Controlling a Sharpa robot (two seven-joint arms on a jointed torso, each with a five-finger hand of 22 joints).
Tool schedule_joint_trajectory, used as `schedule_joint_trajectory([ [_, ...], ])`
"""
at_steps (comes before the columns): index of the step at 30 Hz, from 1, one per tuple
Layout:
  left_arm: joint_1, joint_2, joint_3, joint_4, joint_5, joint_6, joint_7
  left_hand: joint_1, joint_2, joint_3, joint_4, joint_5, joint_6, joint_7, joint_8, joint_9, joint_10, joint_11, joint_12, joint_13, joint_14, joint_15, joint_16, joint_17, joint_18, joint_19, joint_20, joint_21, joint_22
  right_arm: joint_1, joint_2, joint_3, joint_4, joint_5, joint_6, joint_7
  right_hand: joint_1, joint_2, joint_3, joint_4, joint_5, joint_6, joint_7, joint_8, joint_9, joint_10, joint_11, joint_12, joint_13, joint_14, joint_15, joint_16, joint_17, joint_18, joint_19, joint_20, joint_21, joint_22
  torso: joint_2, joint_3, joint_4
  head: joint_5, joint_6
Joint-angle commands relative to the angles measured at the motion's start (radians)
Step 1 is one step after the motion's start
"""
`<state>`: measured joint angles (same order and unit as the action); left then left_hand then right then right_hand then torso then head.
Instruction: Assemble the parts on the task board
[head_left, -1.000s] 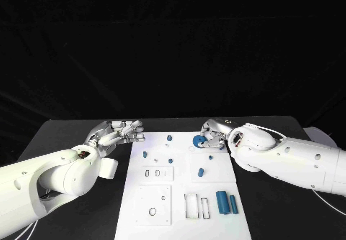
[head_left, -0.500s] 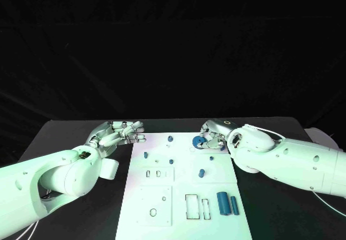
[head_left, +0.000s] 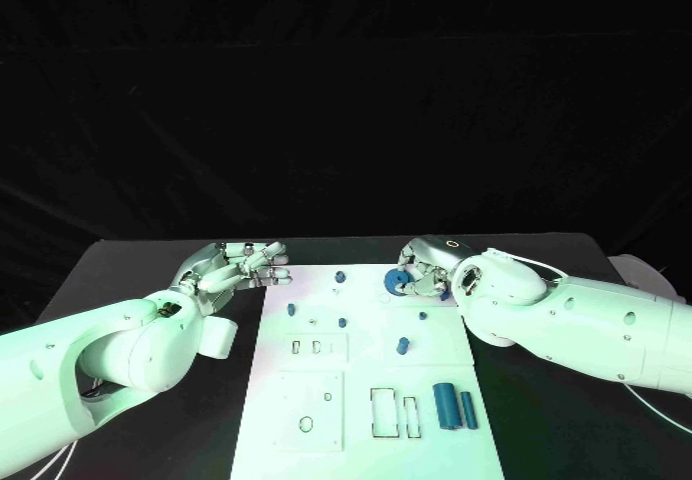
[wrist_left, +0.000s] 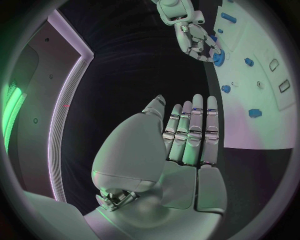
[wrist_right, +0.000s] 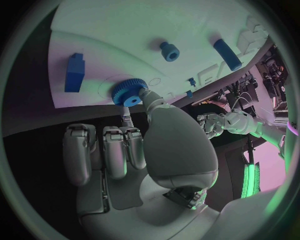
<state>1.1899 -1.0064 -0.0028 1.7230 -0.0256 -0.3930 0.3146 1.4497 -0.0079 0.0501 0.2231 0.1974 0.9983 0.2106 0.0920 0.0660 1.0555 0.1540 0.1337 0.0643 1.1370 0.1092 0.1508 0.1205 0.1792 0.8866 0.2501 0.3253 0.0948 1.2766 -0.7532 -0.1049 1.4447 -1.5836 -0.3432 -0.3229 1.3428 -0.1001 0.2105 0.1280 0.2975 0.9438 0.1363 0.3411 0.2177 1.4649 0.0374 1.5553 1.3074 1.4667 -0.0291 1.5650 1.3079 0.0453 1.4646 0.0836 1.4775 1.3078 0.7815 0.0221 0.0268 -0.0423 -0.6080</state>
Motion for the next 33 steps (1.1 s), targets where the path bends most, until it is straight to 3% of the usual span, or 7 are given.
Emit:
schedule_joint_trajectory([
  [1,0.002,0.002,0.001,0.001,0.003,0.02,0.0,0.008,-0.003,0.005,0.0,0.004,0.0,0.004,-0.003,-0.001,0.0,0.006,-0.006,0.0,0.004,0.003,-0.005,0.002,0.005,0.005,0.0,-0.007,-0.001,-0.005,-0.002,-0.003,0.009,-0.052,-0.044,-0.025,0.002,0.007,0.008,-0.002,0.001,0.039,-0.03,0.009,0.008,0.098,-0.008,0.008,0.254,0.104,-0.006,0.006,0.263,-0.016,0.038,-0.009,0.005,0.143,0.0,0.0001,0.0001,0.0,0.001],
  [4,0.002,0.002,0.001,0.0,0.003,0.02,0.0,0.008,-0.003,0.005,0.0,0.004,0.0,0.004,-0.003,-0.001,0.0,0.006,-0.006,0.0,0.004,0.003,-0.005,0.002,0.005,0.005,0.0,-0.007,-0.001,-0.005,-0.005,-0.003,0.022,-0.07,-0.069,-0.028,-0.005,0.003,0.01,-0.002,-0.003,0.042,-0.031,0.007,0.007,0.1,-0.009,0.01,0.256,0.104,-0.007,0.006,0.263,-0.016,0.039,-0.01,0.006,0.145,-0.001,-0.0002,-0.0004,0.001,0.001],
  [8,0.002,0.003,0.001,-0.001,0.003,0.019,-0.002,0.008,-0.002,0.005,0.0,0.004,0.0,0.004,-0.003,-0.001,0.0,0.006,-0.007,0.0,0.004,0.003,-0.006,0.002,0.005,0.006,0.0,-0.007,-0.001,-0.002,-0.011,-0.003,0.058,-0.102,-0.091,-0.029,-0.041,-0.017,0.002,0.011,-0.047,0.045,-0.029,-0.004,0.004,0.099,-0.008,0.009,0.256,0.104,-0.007,0.006,0.263,-0.017,0.04,-0.011,0.007,0.147,-0.001,0.0003,-0.0003,0.008,0.003],
  [17,0.002,0.004,0.001,-0.002,0.003,0.02,-0.005,0.008,-0.002,0.005,0.0,0.004,0.0,0.004,-0.003,-0.001,0.0,0.006,-0.007,0.0,0.004,0.003,-0.006,0.002,0.005,0.006,0.0,-0.007,-0.001,0.005,0.02,-0.002,0.131,-0.157,-0.108,-0.029,-0.045,-0.02,0.003,0.013,-0.053,0.046,-0.029,-0.007,0.004,0.101,-0.007,0.01,0.257,0.104,-0.007,0.006,0.263,-0.017,0.041,-0.011,0.009,0.15,0.0,-0.0002,0.0009,0.018,0.006],
  [25,0.002,0.006,0.001,-0.001,0.003,0.02,-0.004,0.008,-0.002,0.005,0.0,0.004,0.0,0.004,-0.003,-0.001,0.0,0.006,-0.007,0.0,0.004,0.003,-0.006,0.002,0.005,0.006,0.0,-0.007,-0.001,0.004,0.093,-0.003,0.109,-0.177,-0.116,-0.029,-0.045,-0.019,0.003,0.013,-0.053,0.046,-0.029,-0.008,0.003,0.102,-0.008,0.011,0.259,0.104,-0.007,0.006,0.263,-0.018,0.042,-0.011,0.009,0.15,0.001,-0.0013,0.0019,0.02,0.002],
  [33,0.002,0.005,0.001,0.001,0.003,0.018,-0.003,0.009,-0.002,0.006,0.0,0.004,0.001,0.004,-0.004,-0.001,0.001,0.006,-0.008,0.001,0.005,0.004,-0.007,0.002,0.005,0.006,0.0,-0.007,-0.002,-0.004,0.153,-0.011,0.061,-0.183,-0.104,-0.023,-0.046,-0.018,0.005,0.014,-0.052,0.046,-0.029,-0.01,0.003,0.101,-0.007,0.011,0.258,0.104,-0.007,0.006,0.263,-0.017,0.041,-0.011,0.009,0.15,0.003,-0.0003,0.0022,0.029,0.0],
])
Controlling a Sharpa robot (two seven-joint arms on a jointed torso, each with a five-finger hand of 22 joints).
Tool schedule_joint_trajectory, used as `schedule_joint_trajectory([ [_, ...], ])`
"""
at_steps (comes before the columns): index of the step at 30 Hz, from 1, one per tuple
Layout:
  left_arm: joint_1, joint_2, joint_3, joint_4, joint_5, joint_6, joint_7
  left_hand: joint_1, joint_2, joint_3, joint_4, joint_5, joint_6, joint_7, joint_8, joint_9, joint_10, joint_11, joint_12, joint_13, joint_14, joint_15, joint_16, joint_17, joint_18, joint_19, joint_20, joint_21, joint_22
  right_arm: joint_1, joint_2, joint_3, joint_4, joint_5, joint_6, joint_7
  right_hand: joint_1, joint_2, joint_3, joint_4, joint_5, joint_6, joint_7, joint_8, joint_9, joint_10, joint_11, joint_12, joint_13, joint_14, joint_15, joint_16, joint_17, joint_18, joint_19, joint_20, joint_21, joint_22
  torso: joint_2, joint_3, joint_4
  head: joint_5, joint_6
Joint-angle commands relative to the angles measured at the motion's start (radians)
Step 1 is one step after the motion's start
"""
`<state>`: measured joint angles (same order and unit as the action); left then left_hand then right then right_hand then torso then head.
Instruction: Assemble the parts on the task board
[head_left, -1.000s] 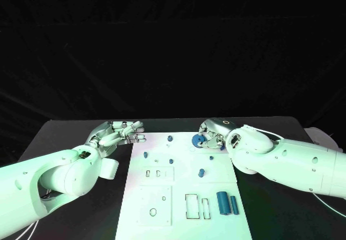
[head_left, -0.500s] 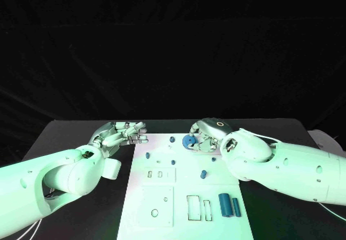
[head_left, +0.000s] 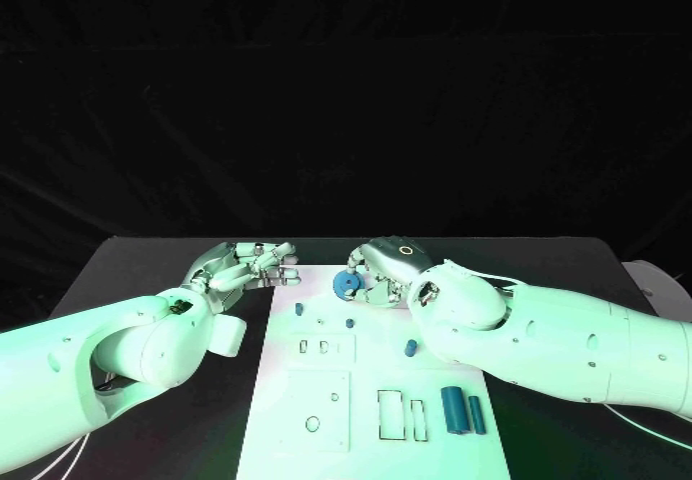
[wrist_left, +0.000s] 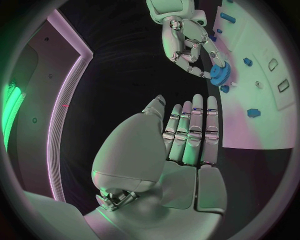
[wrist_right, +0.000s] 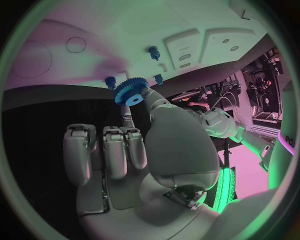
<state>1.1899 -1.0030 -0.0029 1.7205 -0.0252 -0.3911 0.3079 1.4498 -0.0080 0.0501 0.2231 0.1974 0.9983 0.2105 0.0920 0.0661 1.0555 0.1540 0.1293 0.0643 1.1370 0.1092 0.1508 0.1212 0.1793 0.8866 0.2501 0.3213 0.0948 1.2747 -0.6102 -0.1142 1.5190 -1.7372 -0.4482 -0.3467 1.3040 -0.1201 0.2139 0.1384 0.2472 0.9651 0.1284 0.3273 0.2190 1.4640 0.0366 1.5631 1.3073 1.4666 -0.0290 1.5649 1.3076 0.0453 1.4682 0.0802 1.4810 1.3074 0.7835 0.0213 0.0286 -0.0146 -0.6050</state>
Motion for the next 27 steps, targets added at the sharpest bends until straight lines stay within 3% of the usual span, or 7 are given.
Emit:
schedule_joint_trajectory([
  [1,0.002,0.002,0.001,0.004,0.002,0.016,0.004,0.009,-0.002,0.006,0.0,0.004,0.001,0.004,-0.004,-0.001,0.001,0.006,-0.004,0.001,0.005,0.004,-0.007,0.001,0.005,0.006,0.0,-0.003,-0.002,-0.004,0.016,-0.003,-0.02,-0.03,0.004,0.001,-0.008,0.002,0.002,0.004,-0.002,0.024,-0.021,0.003,0.001,0.102,-0.007,0.003,0.258,0.104,-0.007,0.006,0.263,-0.018,0.038,-0.008,0.006,0.151,0.001,0.0004,0.0006,0.001,-0.004],
  [18,0.002,0.0,0.001,0.01,0.002,0.012,0.004,0.009,-0.002,0.006,0.0,0.004,0.002,0.004,-0.004,-0.001,0.001,0.006,-0.005,0.001,0.005,0.004,-0.008,0.002,0.005,0.006,0.0,-0.004,-0.002,-0.017,0.082,-0.012,-0.1,-0.049,0.045,0.0,-0.011,0.002,0.005,0.005,-0.004,0.02,-0.019,-0.004,-0.001,0.099,-0.005,0.0,0.254,0.104,-0.007,0.006,0.263,-0.017,0.036,-0.008,0.003,0.148,-0.001,0.0013,-0.0014,0.005,-0.019],
  [27,0.002,0.0,0.001,0.01,0.002,0.013,0.003,0.01,-0.002,0.006,0.0,0.004,0.002,0.004,-0.004,-0.001,0.002,0.006,-0.005,0.001,0.004,0.004,-0.008,0.002,0.005,0.006,0.0,-0.004,-0.002,-0.02,0.094,-0.013,-0.118,-0.049,0.062,0.003,-0.02,-0.002,0.006,0.008,-0.015,0.014,-0.014,-0.019,-0.006,0.093,-0.001,-0.006,0.247,0.104,-0.003,0.006,0.263,-0.016,0.033,-0.006,-0.001,0.144,-0.002,0.0009,-0.0008,0.01,-0.028],
])
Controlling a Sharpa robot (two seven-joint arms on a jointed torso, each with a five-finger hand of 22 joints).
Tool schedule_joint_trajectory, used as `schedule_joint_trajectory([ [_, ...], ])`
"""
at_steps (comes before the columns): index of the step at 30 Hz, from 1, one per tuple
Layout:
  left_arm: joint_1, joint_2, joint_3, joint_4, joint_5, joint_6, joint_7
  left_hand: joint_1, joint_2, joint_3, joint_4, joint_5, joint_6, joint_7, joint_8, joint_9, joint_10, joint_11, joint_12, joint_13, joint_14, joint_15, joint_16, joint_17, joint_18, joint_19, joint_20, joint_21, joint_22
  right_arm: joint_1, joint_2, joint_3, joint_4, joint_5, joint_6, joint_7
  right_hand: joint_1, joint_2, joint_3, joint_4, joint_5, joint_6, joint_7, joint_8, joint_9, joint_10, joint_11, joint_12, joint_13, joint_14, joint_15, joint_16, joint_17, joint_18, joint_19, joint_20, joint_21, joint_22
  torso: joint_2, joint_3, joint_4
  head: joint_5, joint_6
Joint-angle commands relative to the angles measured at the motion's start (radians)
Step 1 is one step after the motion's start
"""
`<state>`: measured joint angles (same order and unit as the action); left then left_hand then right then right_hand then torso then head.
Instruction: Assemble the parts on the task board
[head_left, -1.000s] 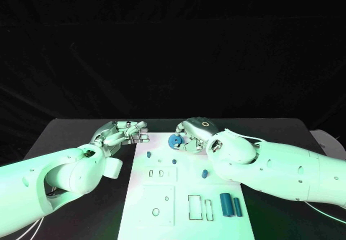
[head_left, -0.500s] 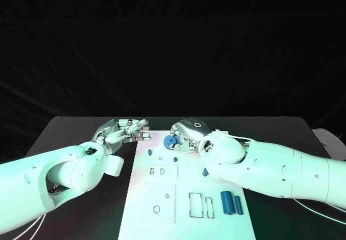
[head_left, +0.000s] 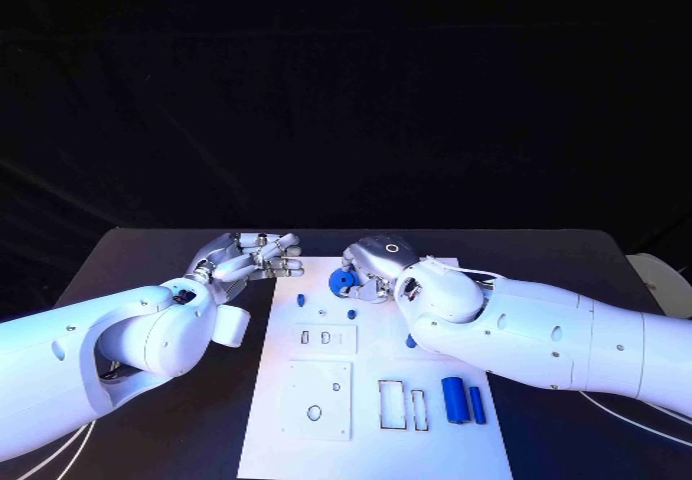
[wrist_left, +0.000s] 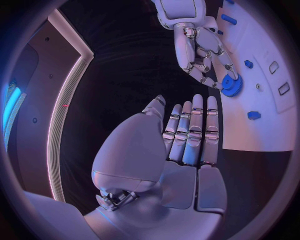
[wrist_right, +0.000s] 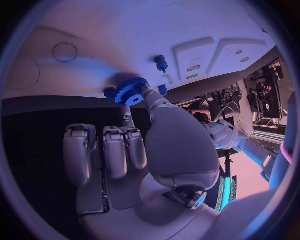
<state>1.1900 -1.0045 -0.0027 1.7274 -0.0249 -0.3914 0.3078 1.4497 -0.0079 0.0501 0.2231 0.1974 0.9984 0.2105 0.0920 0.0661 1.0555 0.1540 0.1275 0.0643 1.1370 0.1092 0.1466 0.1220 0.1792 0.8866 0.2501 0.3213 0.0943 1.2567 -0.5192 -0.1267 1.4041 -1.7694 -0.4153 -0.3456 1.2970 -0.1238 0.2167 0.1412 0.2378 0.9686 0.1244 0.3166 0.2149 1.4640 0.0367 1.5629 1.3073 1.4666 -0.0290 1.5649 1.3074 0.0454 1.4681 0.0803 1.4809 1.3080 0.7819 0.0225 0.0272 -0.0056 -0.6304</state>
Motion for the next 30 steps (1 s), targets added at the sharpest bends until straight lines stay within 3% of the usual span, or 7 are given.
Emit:
schedule_joint_trajectory([
  [1,0.002,0.002,0.001,0.003,0.002,0.013,0.003,0.01,-0.002,0.006,0.0,0.004,0.002,0.004,-0.004,-0.001,0.002,0.006,-0.003,0.001,0.004,0.004,-0.004,0.001,0.005,0.006,0.0,-0.004,-0.002,-0.002,0.004,-0.001,-0.004,-0.017,0.03,0.001,-0.015,0.0,0.003,0.006,-0.007,0.007,-0.008,-0.012,-0.003,0.091,0.001,-0.008,0.244,0.104,-0.002,0.006,0.263,-0.015,0.033,-0.005,-0.002,0.142,0.0,-0.0001,0.0006,0.001,-0.004],
  [5,0.002,0.001,0.001,0.003,0.002,0.013,0.003,0.01,-0.002,0.006,0.0,0.004,0.002,0.004,-0.004,-0.001,0.002,0.006,-0.003,0.001,0.004,0.004,-0.004,0.001,0.005,0.006,0.0,-0.004,-0.002,-0.003,0.007,-0.001,-0.01,-0.016,0.038,-0.001,-0.033,-0.012,-0.003,0.016,-0.034,-0.023,0.006,-0.043,-0.013,0.075,0.013,-0.023,0.227,0.104,0.007,0.006,0.263,-0.014,0.028,0.002,-0.008,0.135,0.0,0.0,-0.0001,0.003,-0.004],
  [9,0.002,0.001,0.001,0.003,0.002,0.013,0.002,0.01,-0.002,0.006,-0.001,0.004,0.002,0.004,-0.004,-0.001,0.002,0.006,-0.004,0.001,0.004,0.004,-0.004,0.001,0.005,0.006,0.0,-0.004,-0.002,-0.003,0.008,-0.001,-0.014,-0.009,0.049,-0.002,-0.057,-0.029,-0.021,0.034,-0.093,-0.072,0.024,-0.084,-0.025,0.061,0.029,-0.037,0.212,0.104,0.021,0.006,0.263,-0.013,0.025,0.014,-0.013,0.13,0.0,-0.0003,-0.0001,0.002,-0.002],
  [13,0.002,0.001,0.001,0.002,0.002,0.013,0.002,0.01,-0.002,0.006,-0.001,0.004,0.002,0.004,-0.004,-0.001,0.002,0.006,-0.004,0.001,0.004,0.004,-0.004,0.001,0.005,0.006,0.0,-0.004,-0.002,-0.003,0.008,-0.002,-0.015,0.002,0.068,-0.001,-0.084,-0.04,-0.053,0.068,-0.076,-0.088,0.034,-0.107,-0.03,0.059,0.04,-0.038,0.21,0.104,0.032,0.006,0.263,-0.012,0.025,0.025,-0.015,0.131,0.0,0.0,-0.0006,0.001,-0.002],
  [17,0.002,0.001,0.001,0.002,0.002,0.013,0.001,0.01,-0.002,0.006,-0.001,0.004,0.002,0.004,-0.005,-0.001,0.001,0.006,-0.004,0.001,0.004,0.004,-0.005,0.001,0.005,0.005,0.0,-0.004,-0.002,-0.003,0.008,-0.002,-0.013,0.012,0.091,0.0,-0.128,-0.037,-0.094,0.142,-0.089,-0.065,0.031,-0.109,-0.025,0.062,0.038,-0.035,0.214,0.104,0.032,0.006,0.263,-0.012,0.026,0.028,-0.014,0.133,0.0,0.0003,0.0007,0.0,0.0],
  [25,0.002,0.001,0.001,0.0,0.002,0.013,0.001,0.01,-0.002,0.006,-0.001,0.004,0.002,0.005,-0.005,-0.001,0.001,0.006,-0.005,0.001,0.004,0.004,-0.005,0.001,0.005,0.005,0.0,-0.005,-0.002,-0.003,0.007,-0.002,-0.012,0.035,0.11,0.0,-0.141,-0.023,-0.103,0.151,-0.074,-0.053,0.028,-0.109,-0.022,0.068,0.036,-0.029,0.221,0.104,0.03,0.006,0.263,-0.013,0.027,0.027,-0.013,0.136,-0.001,-0.0001,0.0005,0.0,-0.001],
  [30,0.002,0.002,0.001,-0.003,0.002,0.014,0.001,0.01,-0.002,0.007,-0.001,0.004,0.001,0.005,-0.005,-0.001,0.001,0.006,-0.005,0.001,0.004,0.004,-0.005,0.001,0.005,0.005,0.0,-0.005,-0.002,-0.003,-0.014,-0.001,0.001,0.039,0.031,0.002,-0.139,-0.004,-0.099,0.147,-0.051,-0.045,0.026,-0.111,-0.02,0.074,0.034,-0.024,0.227,0.104,0.028,0.006,0.263,-0.013,0.029,0.026,-0.011,0.139,-0.002,0.0009,-0.0005,0.001,0.003],
])
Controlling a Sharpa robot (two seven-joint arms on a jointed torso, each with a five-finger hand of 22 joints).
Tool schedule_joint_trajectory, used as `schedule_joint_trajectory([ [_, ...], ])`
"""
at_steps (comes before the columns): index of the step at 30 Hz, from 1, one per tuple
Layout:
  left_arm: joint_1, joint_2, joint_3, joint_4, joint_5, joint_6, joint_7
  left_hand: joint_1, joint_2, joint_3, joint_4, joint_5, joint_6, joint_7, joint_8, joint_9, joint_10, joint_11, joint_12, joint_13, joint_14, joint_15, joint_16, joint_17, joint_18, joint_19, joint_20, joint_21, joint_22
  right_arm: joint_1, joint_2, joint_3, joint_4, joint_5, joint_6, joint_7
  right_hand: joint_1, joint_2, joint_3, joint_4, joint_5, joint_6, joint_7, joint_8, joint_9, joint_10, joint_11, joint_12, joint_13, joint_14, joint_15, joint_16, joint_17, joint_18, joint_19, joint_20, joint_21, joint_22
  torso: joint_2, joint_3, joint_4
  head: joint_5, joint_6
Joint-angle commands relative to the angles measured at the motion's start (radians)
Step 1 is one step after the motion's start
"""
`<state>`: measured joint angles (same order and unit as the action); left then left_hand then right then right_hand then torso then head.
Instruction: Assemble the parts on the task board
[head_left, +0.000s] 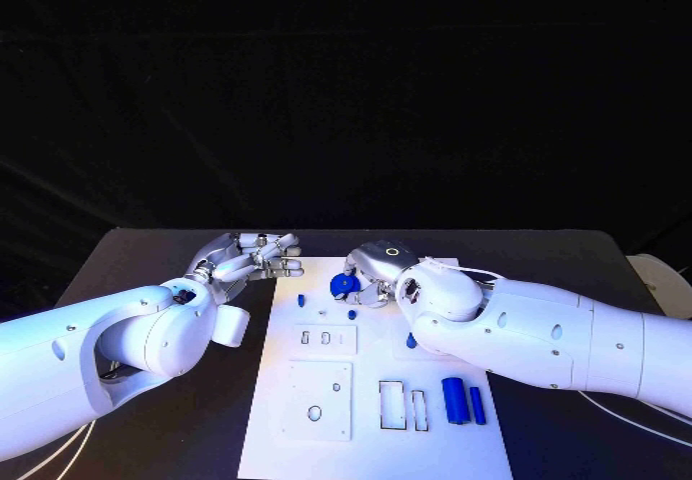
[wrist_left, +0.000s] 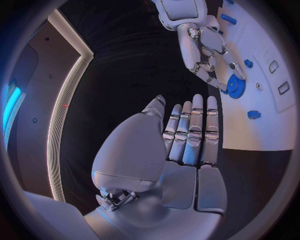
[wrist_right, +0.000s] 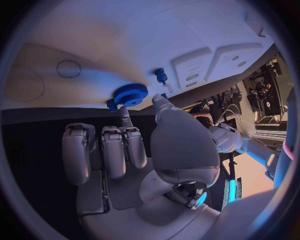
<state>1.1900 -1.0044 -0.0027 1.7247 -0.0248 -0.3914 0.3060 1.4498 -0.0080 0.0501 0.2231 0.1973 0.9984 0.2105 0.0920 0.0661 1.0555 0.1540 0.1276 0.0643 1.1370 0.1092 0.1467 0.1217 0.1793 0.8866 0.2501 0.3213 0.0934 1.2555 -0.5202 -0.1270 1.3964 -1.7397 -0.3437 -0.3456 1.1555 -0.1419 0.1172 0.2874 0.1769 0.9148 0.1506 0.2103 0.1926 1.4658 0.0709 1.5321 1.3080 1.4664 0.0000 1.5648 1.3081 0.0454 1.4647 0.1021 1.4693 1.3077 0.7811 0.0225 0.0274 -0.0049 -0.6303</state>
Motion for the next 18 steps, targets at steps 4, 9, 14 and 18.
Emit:
schedule_joint_trajectory([
  [4,0.002,0.002,0.001,-0.005,0.002,0.014,0.003,0.01,-0.002,0.007,-0.001,0.004,0.001,0.005,-0.005,-0.001,0.001,0.006,-0.005,0.001,0.004,0.004,-0.006,0.001,0.005,0.005,0.001,-0.005,-0.001,-0.001,-0.061,0.003,0.052,0.024,-0.144,0.025,0.01,0.014,0.002,-0.002,0.016,0.011,-0.001,-0.006,0.003,0.081,-0.002,0.016,0.236,0.104,-0.001,0.006,0.263,-0.015,0.037,0.003,0.007,0.147,-0.003,0.0007,-0.0042,-0.005,0.007],
  [9,0.002,0.005,0.001,-0.013,0.002,0.015,0.003,0.01,-0.002,0.007,-0.001,0.004,0.001,0.005,-0.005,-0.001,0.001,0.006,-0.005,0.001,0.004,0.004,-0.006,0.001,0.005,0.005,0.001,-0.005,-0.001,0.011,-0.14,0.013,0.12,0.066,-0.192,0.054,0.026,0.013,0.004,-0.007,0.019,0.014,-0.002,-0.008,0.003,0.082,-0.002,0.016,0.237,0.104,-0.002,0.006,0.263,-0.014,0.034,0.002,0.002,0.142,-0.012,0.0016,-0.0128,-0.014,0.009],
  [14,0.001,0.01,0.0,-0.025,0.002,0.017,0.003,0.01,-0.002,0.007,0.0,0.004,0.001,0.005,-0.006,-0.001,0.001,0.007,-0.006,0.001,0.004,0.004,-0.006,0.002,0.005,0.005,0.001,-0.005,-0.002,0.041,-0.263,0.017,0.17,0.191,-0.129,0.171,0.146,0.0,0.025,-0.08,-0.021,0.025,-0.006,-0.016,0.005,0.055,-0.005,-0.009,0.207,0.1,-0.008,0.0,0.245,0.002,-0.006,-0.002,-0.054,0.081,-0.023,0.0016,-0.0221,-0.027,0.009],
  [18,0.001,0.014,0.0,-0.034,0.002,0.017,0.003,0.013,-0.003,0.008,-0.003,0.004,0.001,0.005,-0.007,0.0,0.002,0.007,-0.008,0.001,0.004,0.004,-0.008,0.002,0.005,0.005,0.001,-0.006,-0.003,0.051,-0.335,0.018,0.174,0.259,-0.076,0.257,0.202,-0.008,0.025,-0.121,-0.031,0.017,-0.014,-0.036,0.0,0.041,-0.012,-0.023,0.193,0.097,-0.017,-0.004,0.233,0.007,-0.02,-0.009,-0.074,0.061,-0.03,0.003,-0.0283,-0.034,0.011],
])
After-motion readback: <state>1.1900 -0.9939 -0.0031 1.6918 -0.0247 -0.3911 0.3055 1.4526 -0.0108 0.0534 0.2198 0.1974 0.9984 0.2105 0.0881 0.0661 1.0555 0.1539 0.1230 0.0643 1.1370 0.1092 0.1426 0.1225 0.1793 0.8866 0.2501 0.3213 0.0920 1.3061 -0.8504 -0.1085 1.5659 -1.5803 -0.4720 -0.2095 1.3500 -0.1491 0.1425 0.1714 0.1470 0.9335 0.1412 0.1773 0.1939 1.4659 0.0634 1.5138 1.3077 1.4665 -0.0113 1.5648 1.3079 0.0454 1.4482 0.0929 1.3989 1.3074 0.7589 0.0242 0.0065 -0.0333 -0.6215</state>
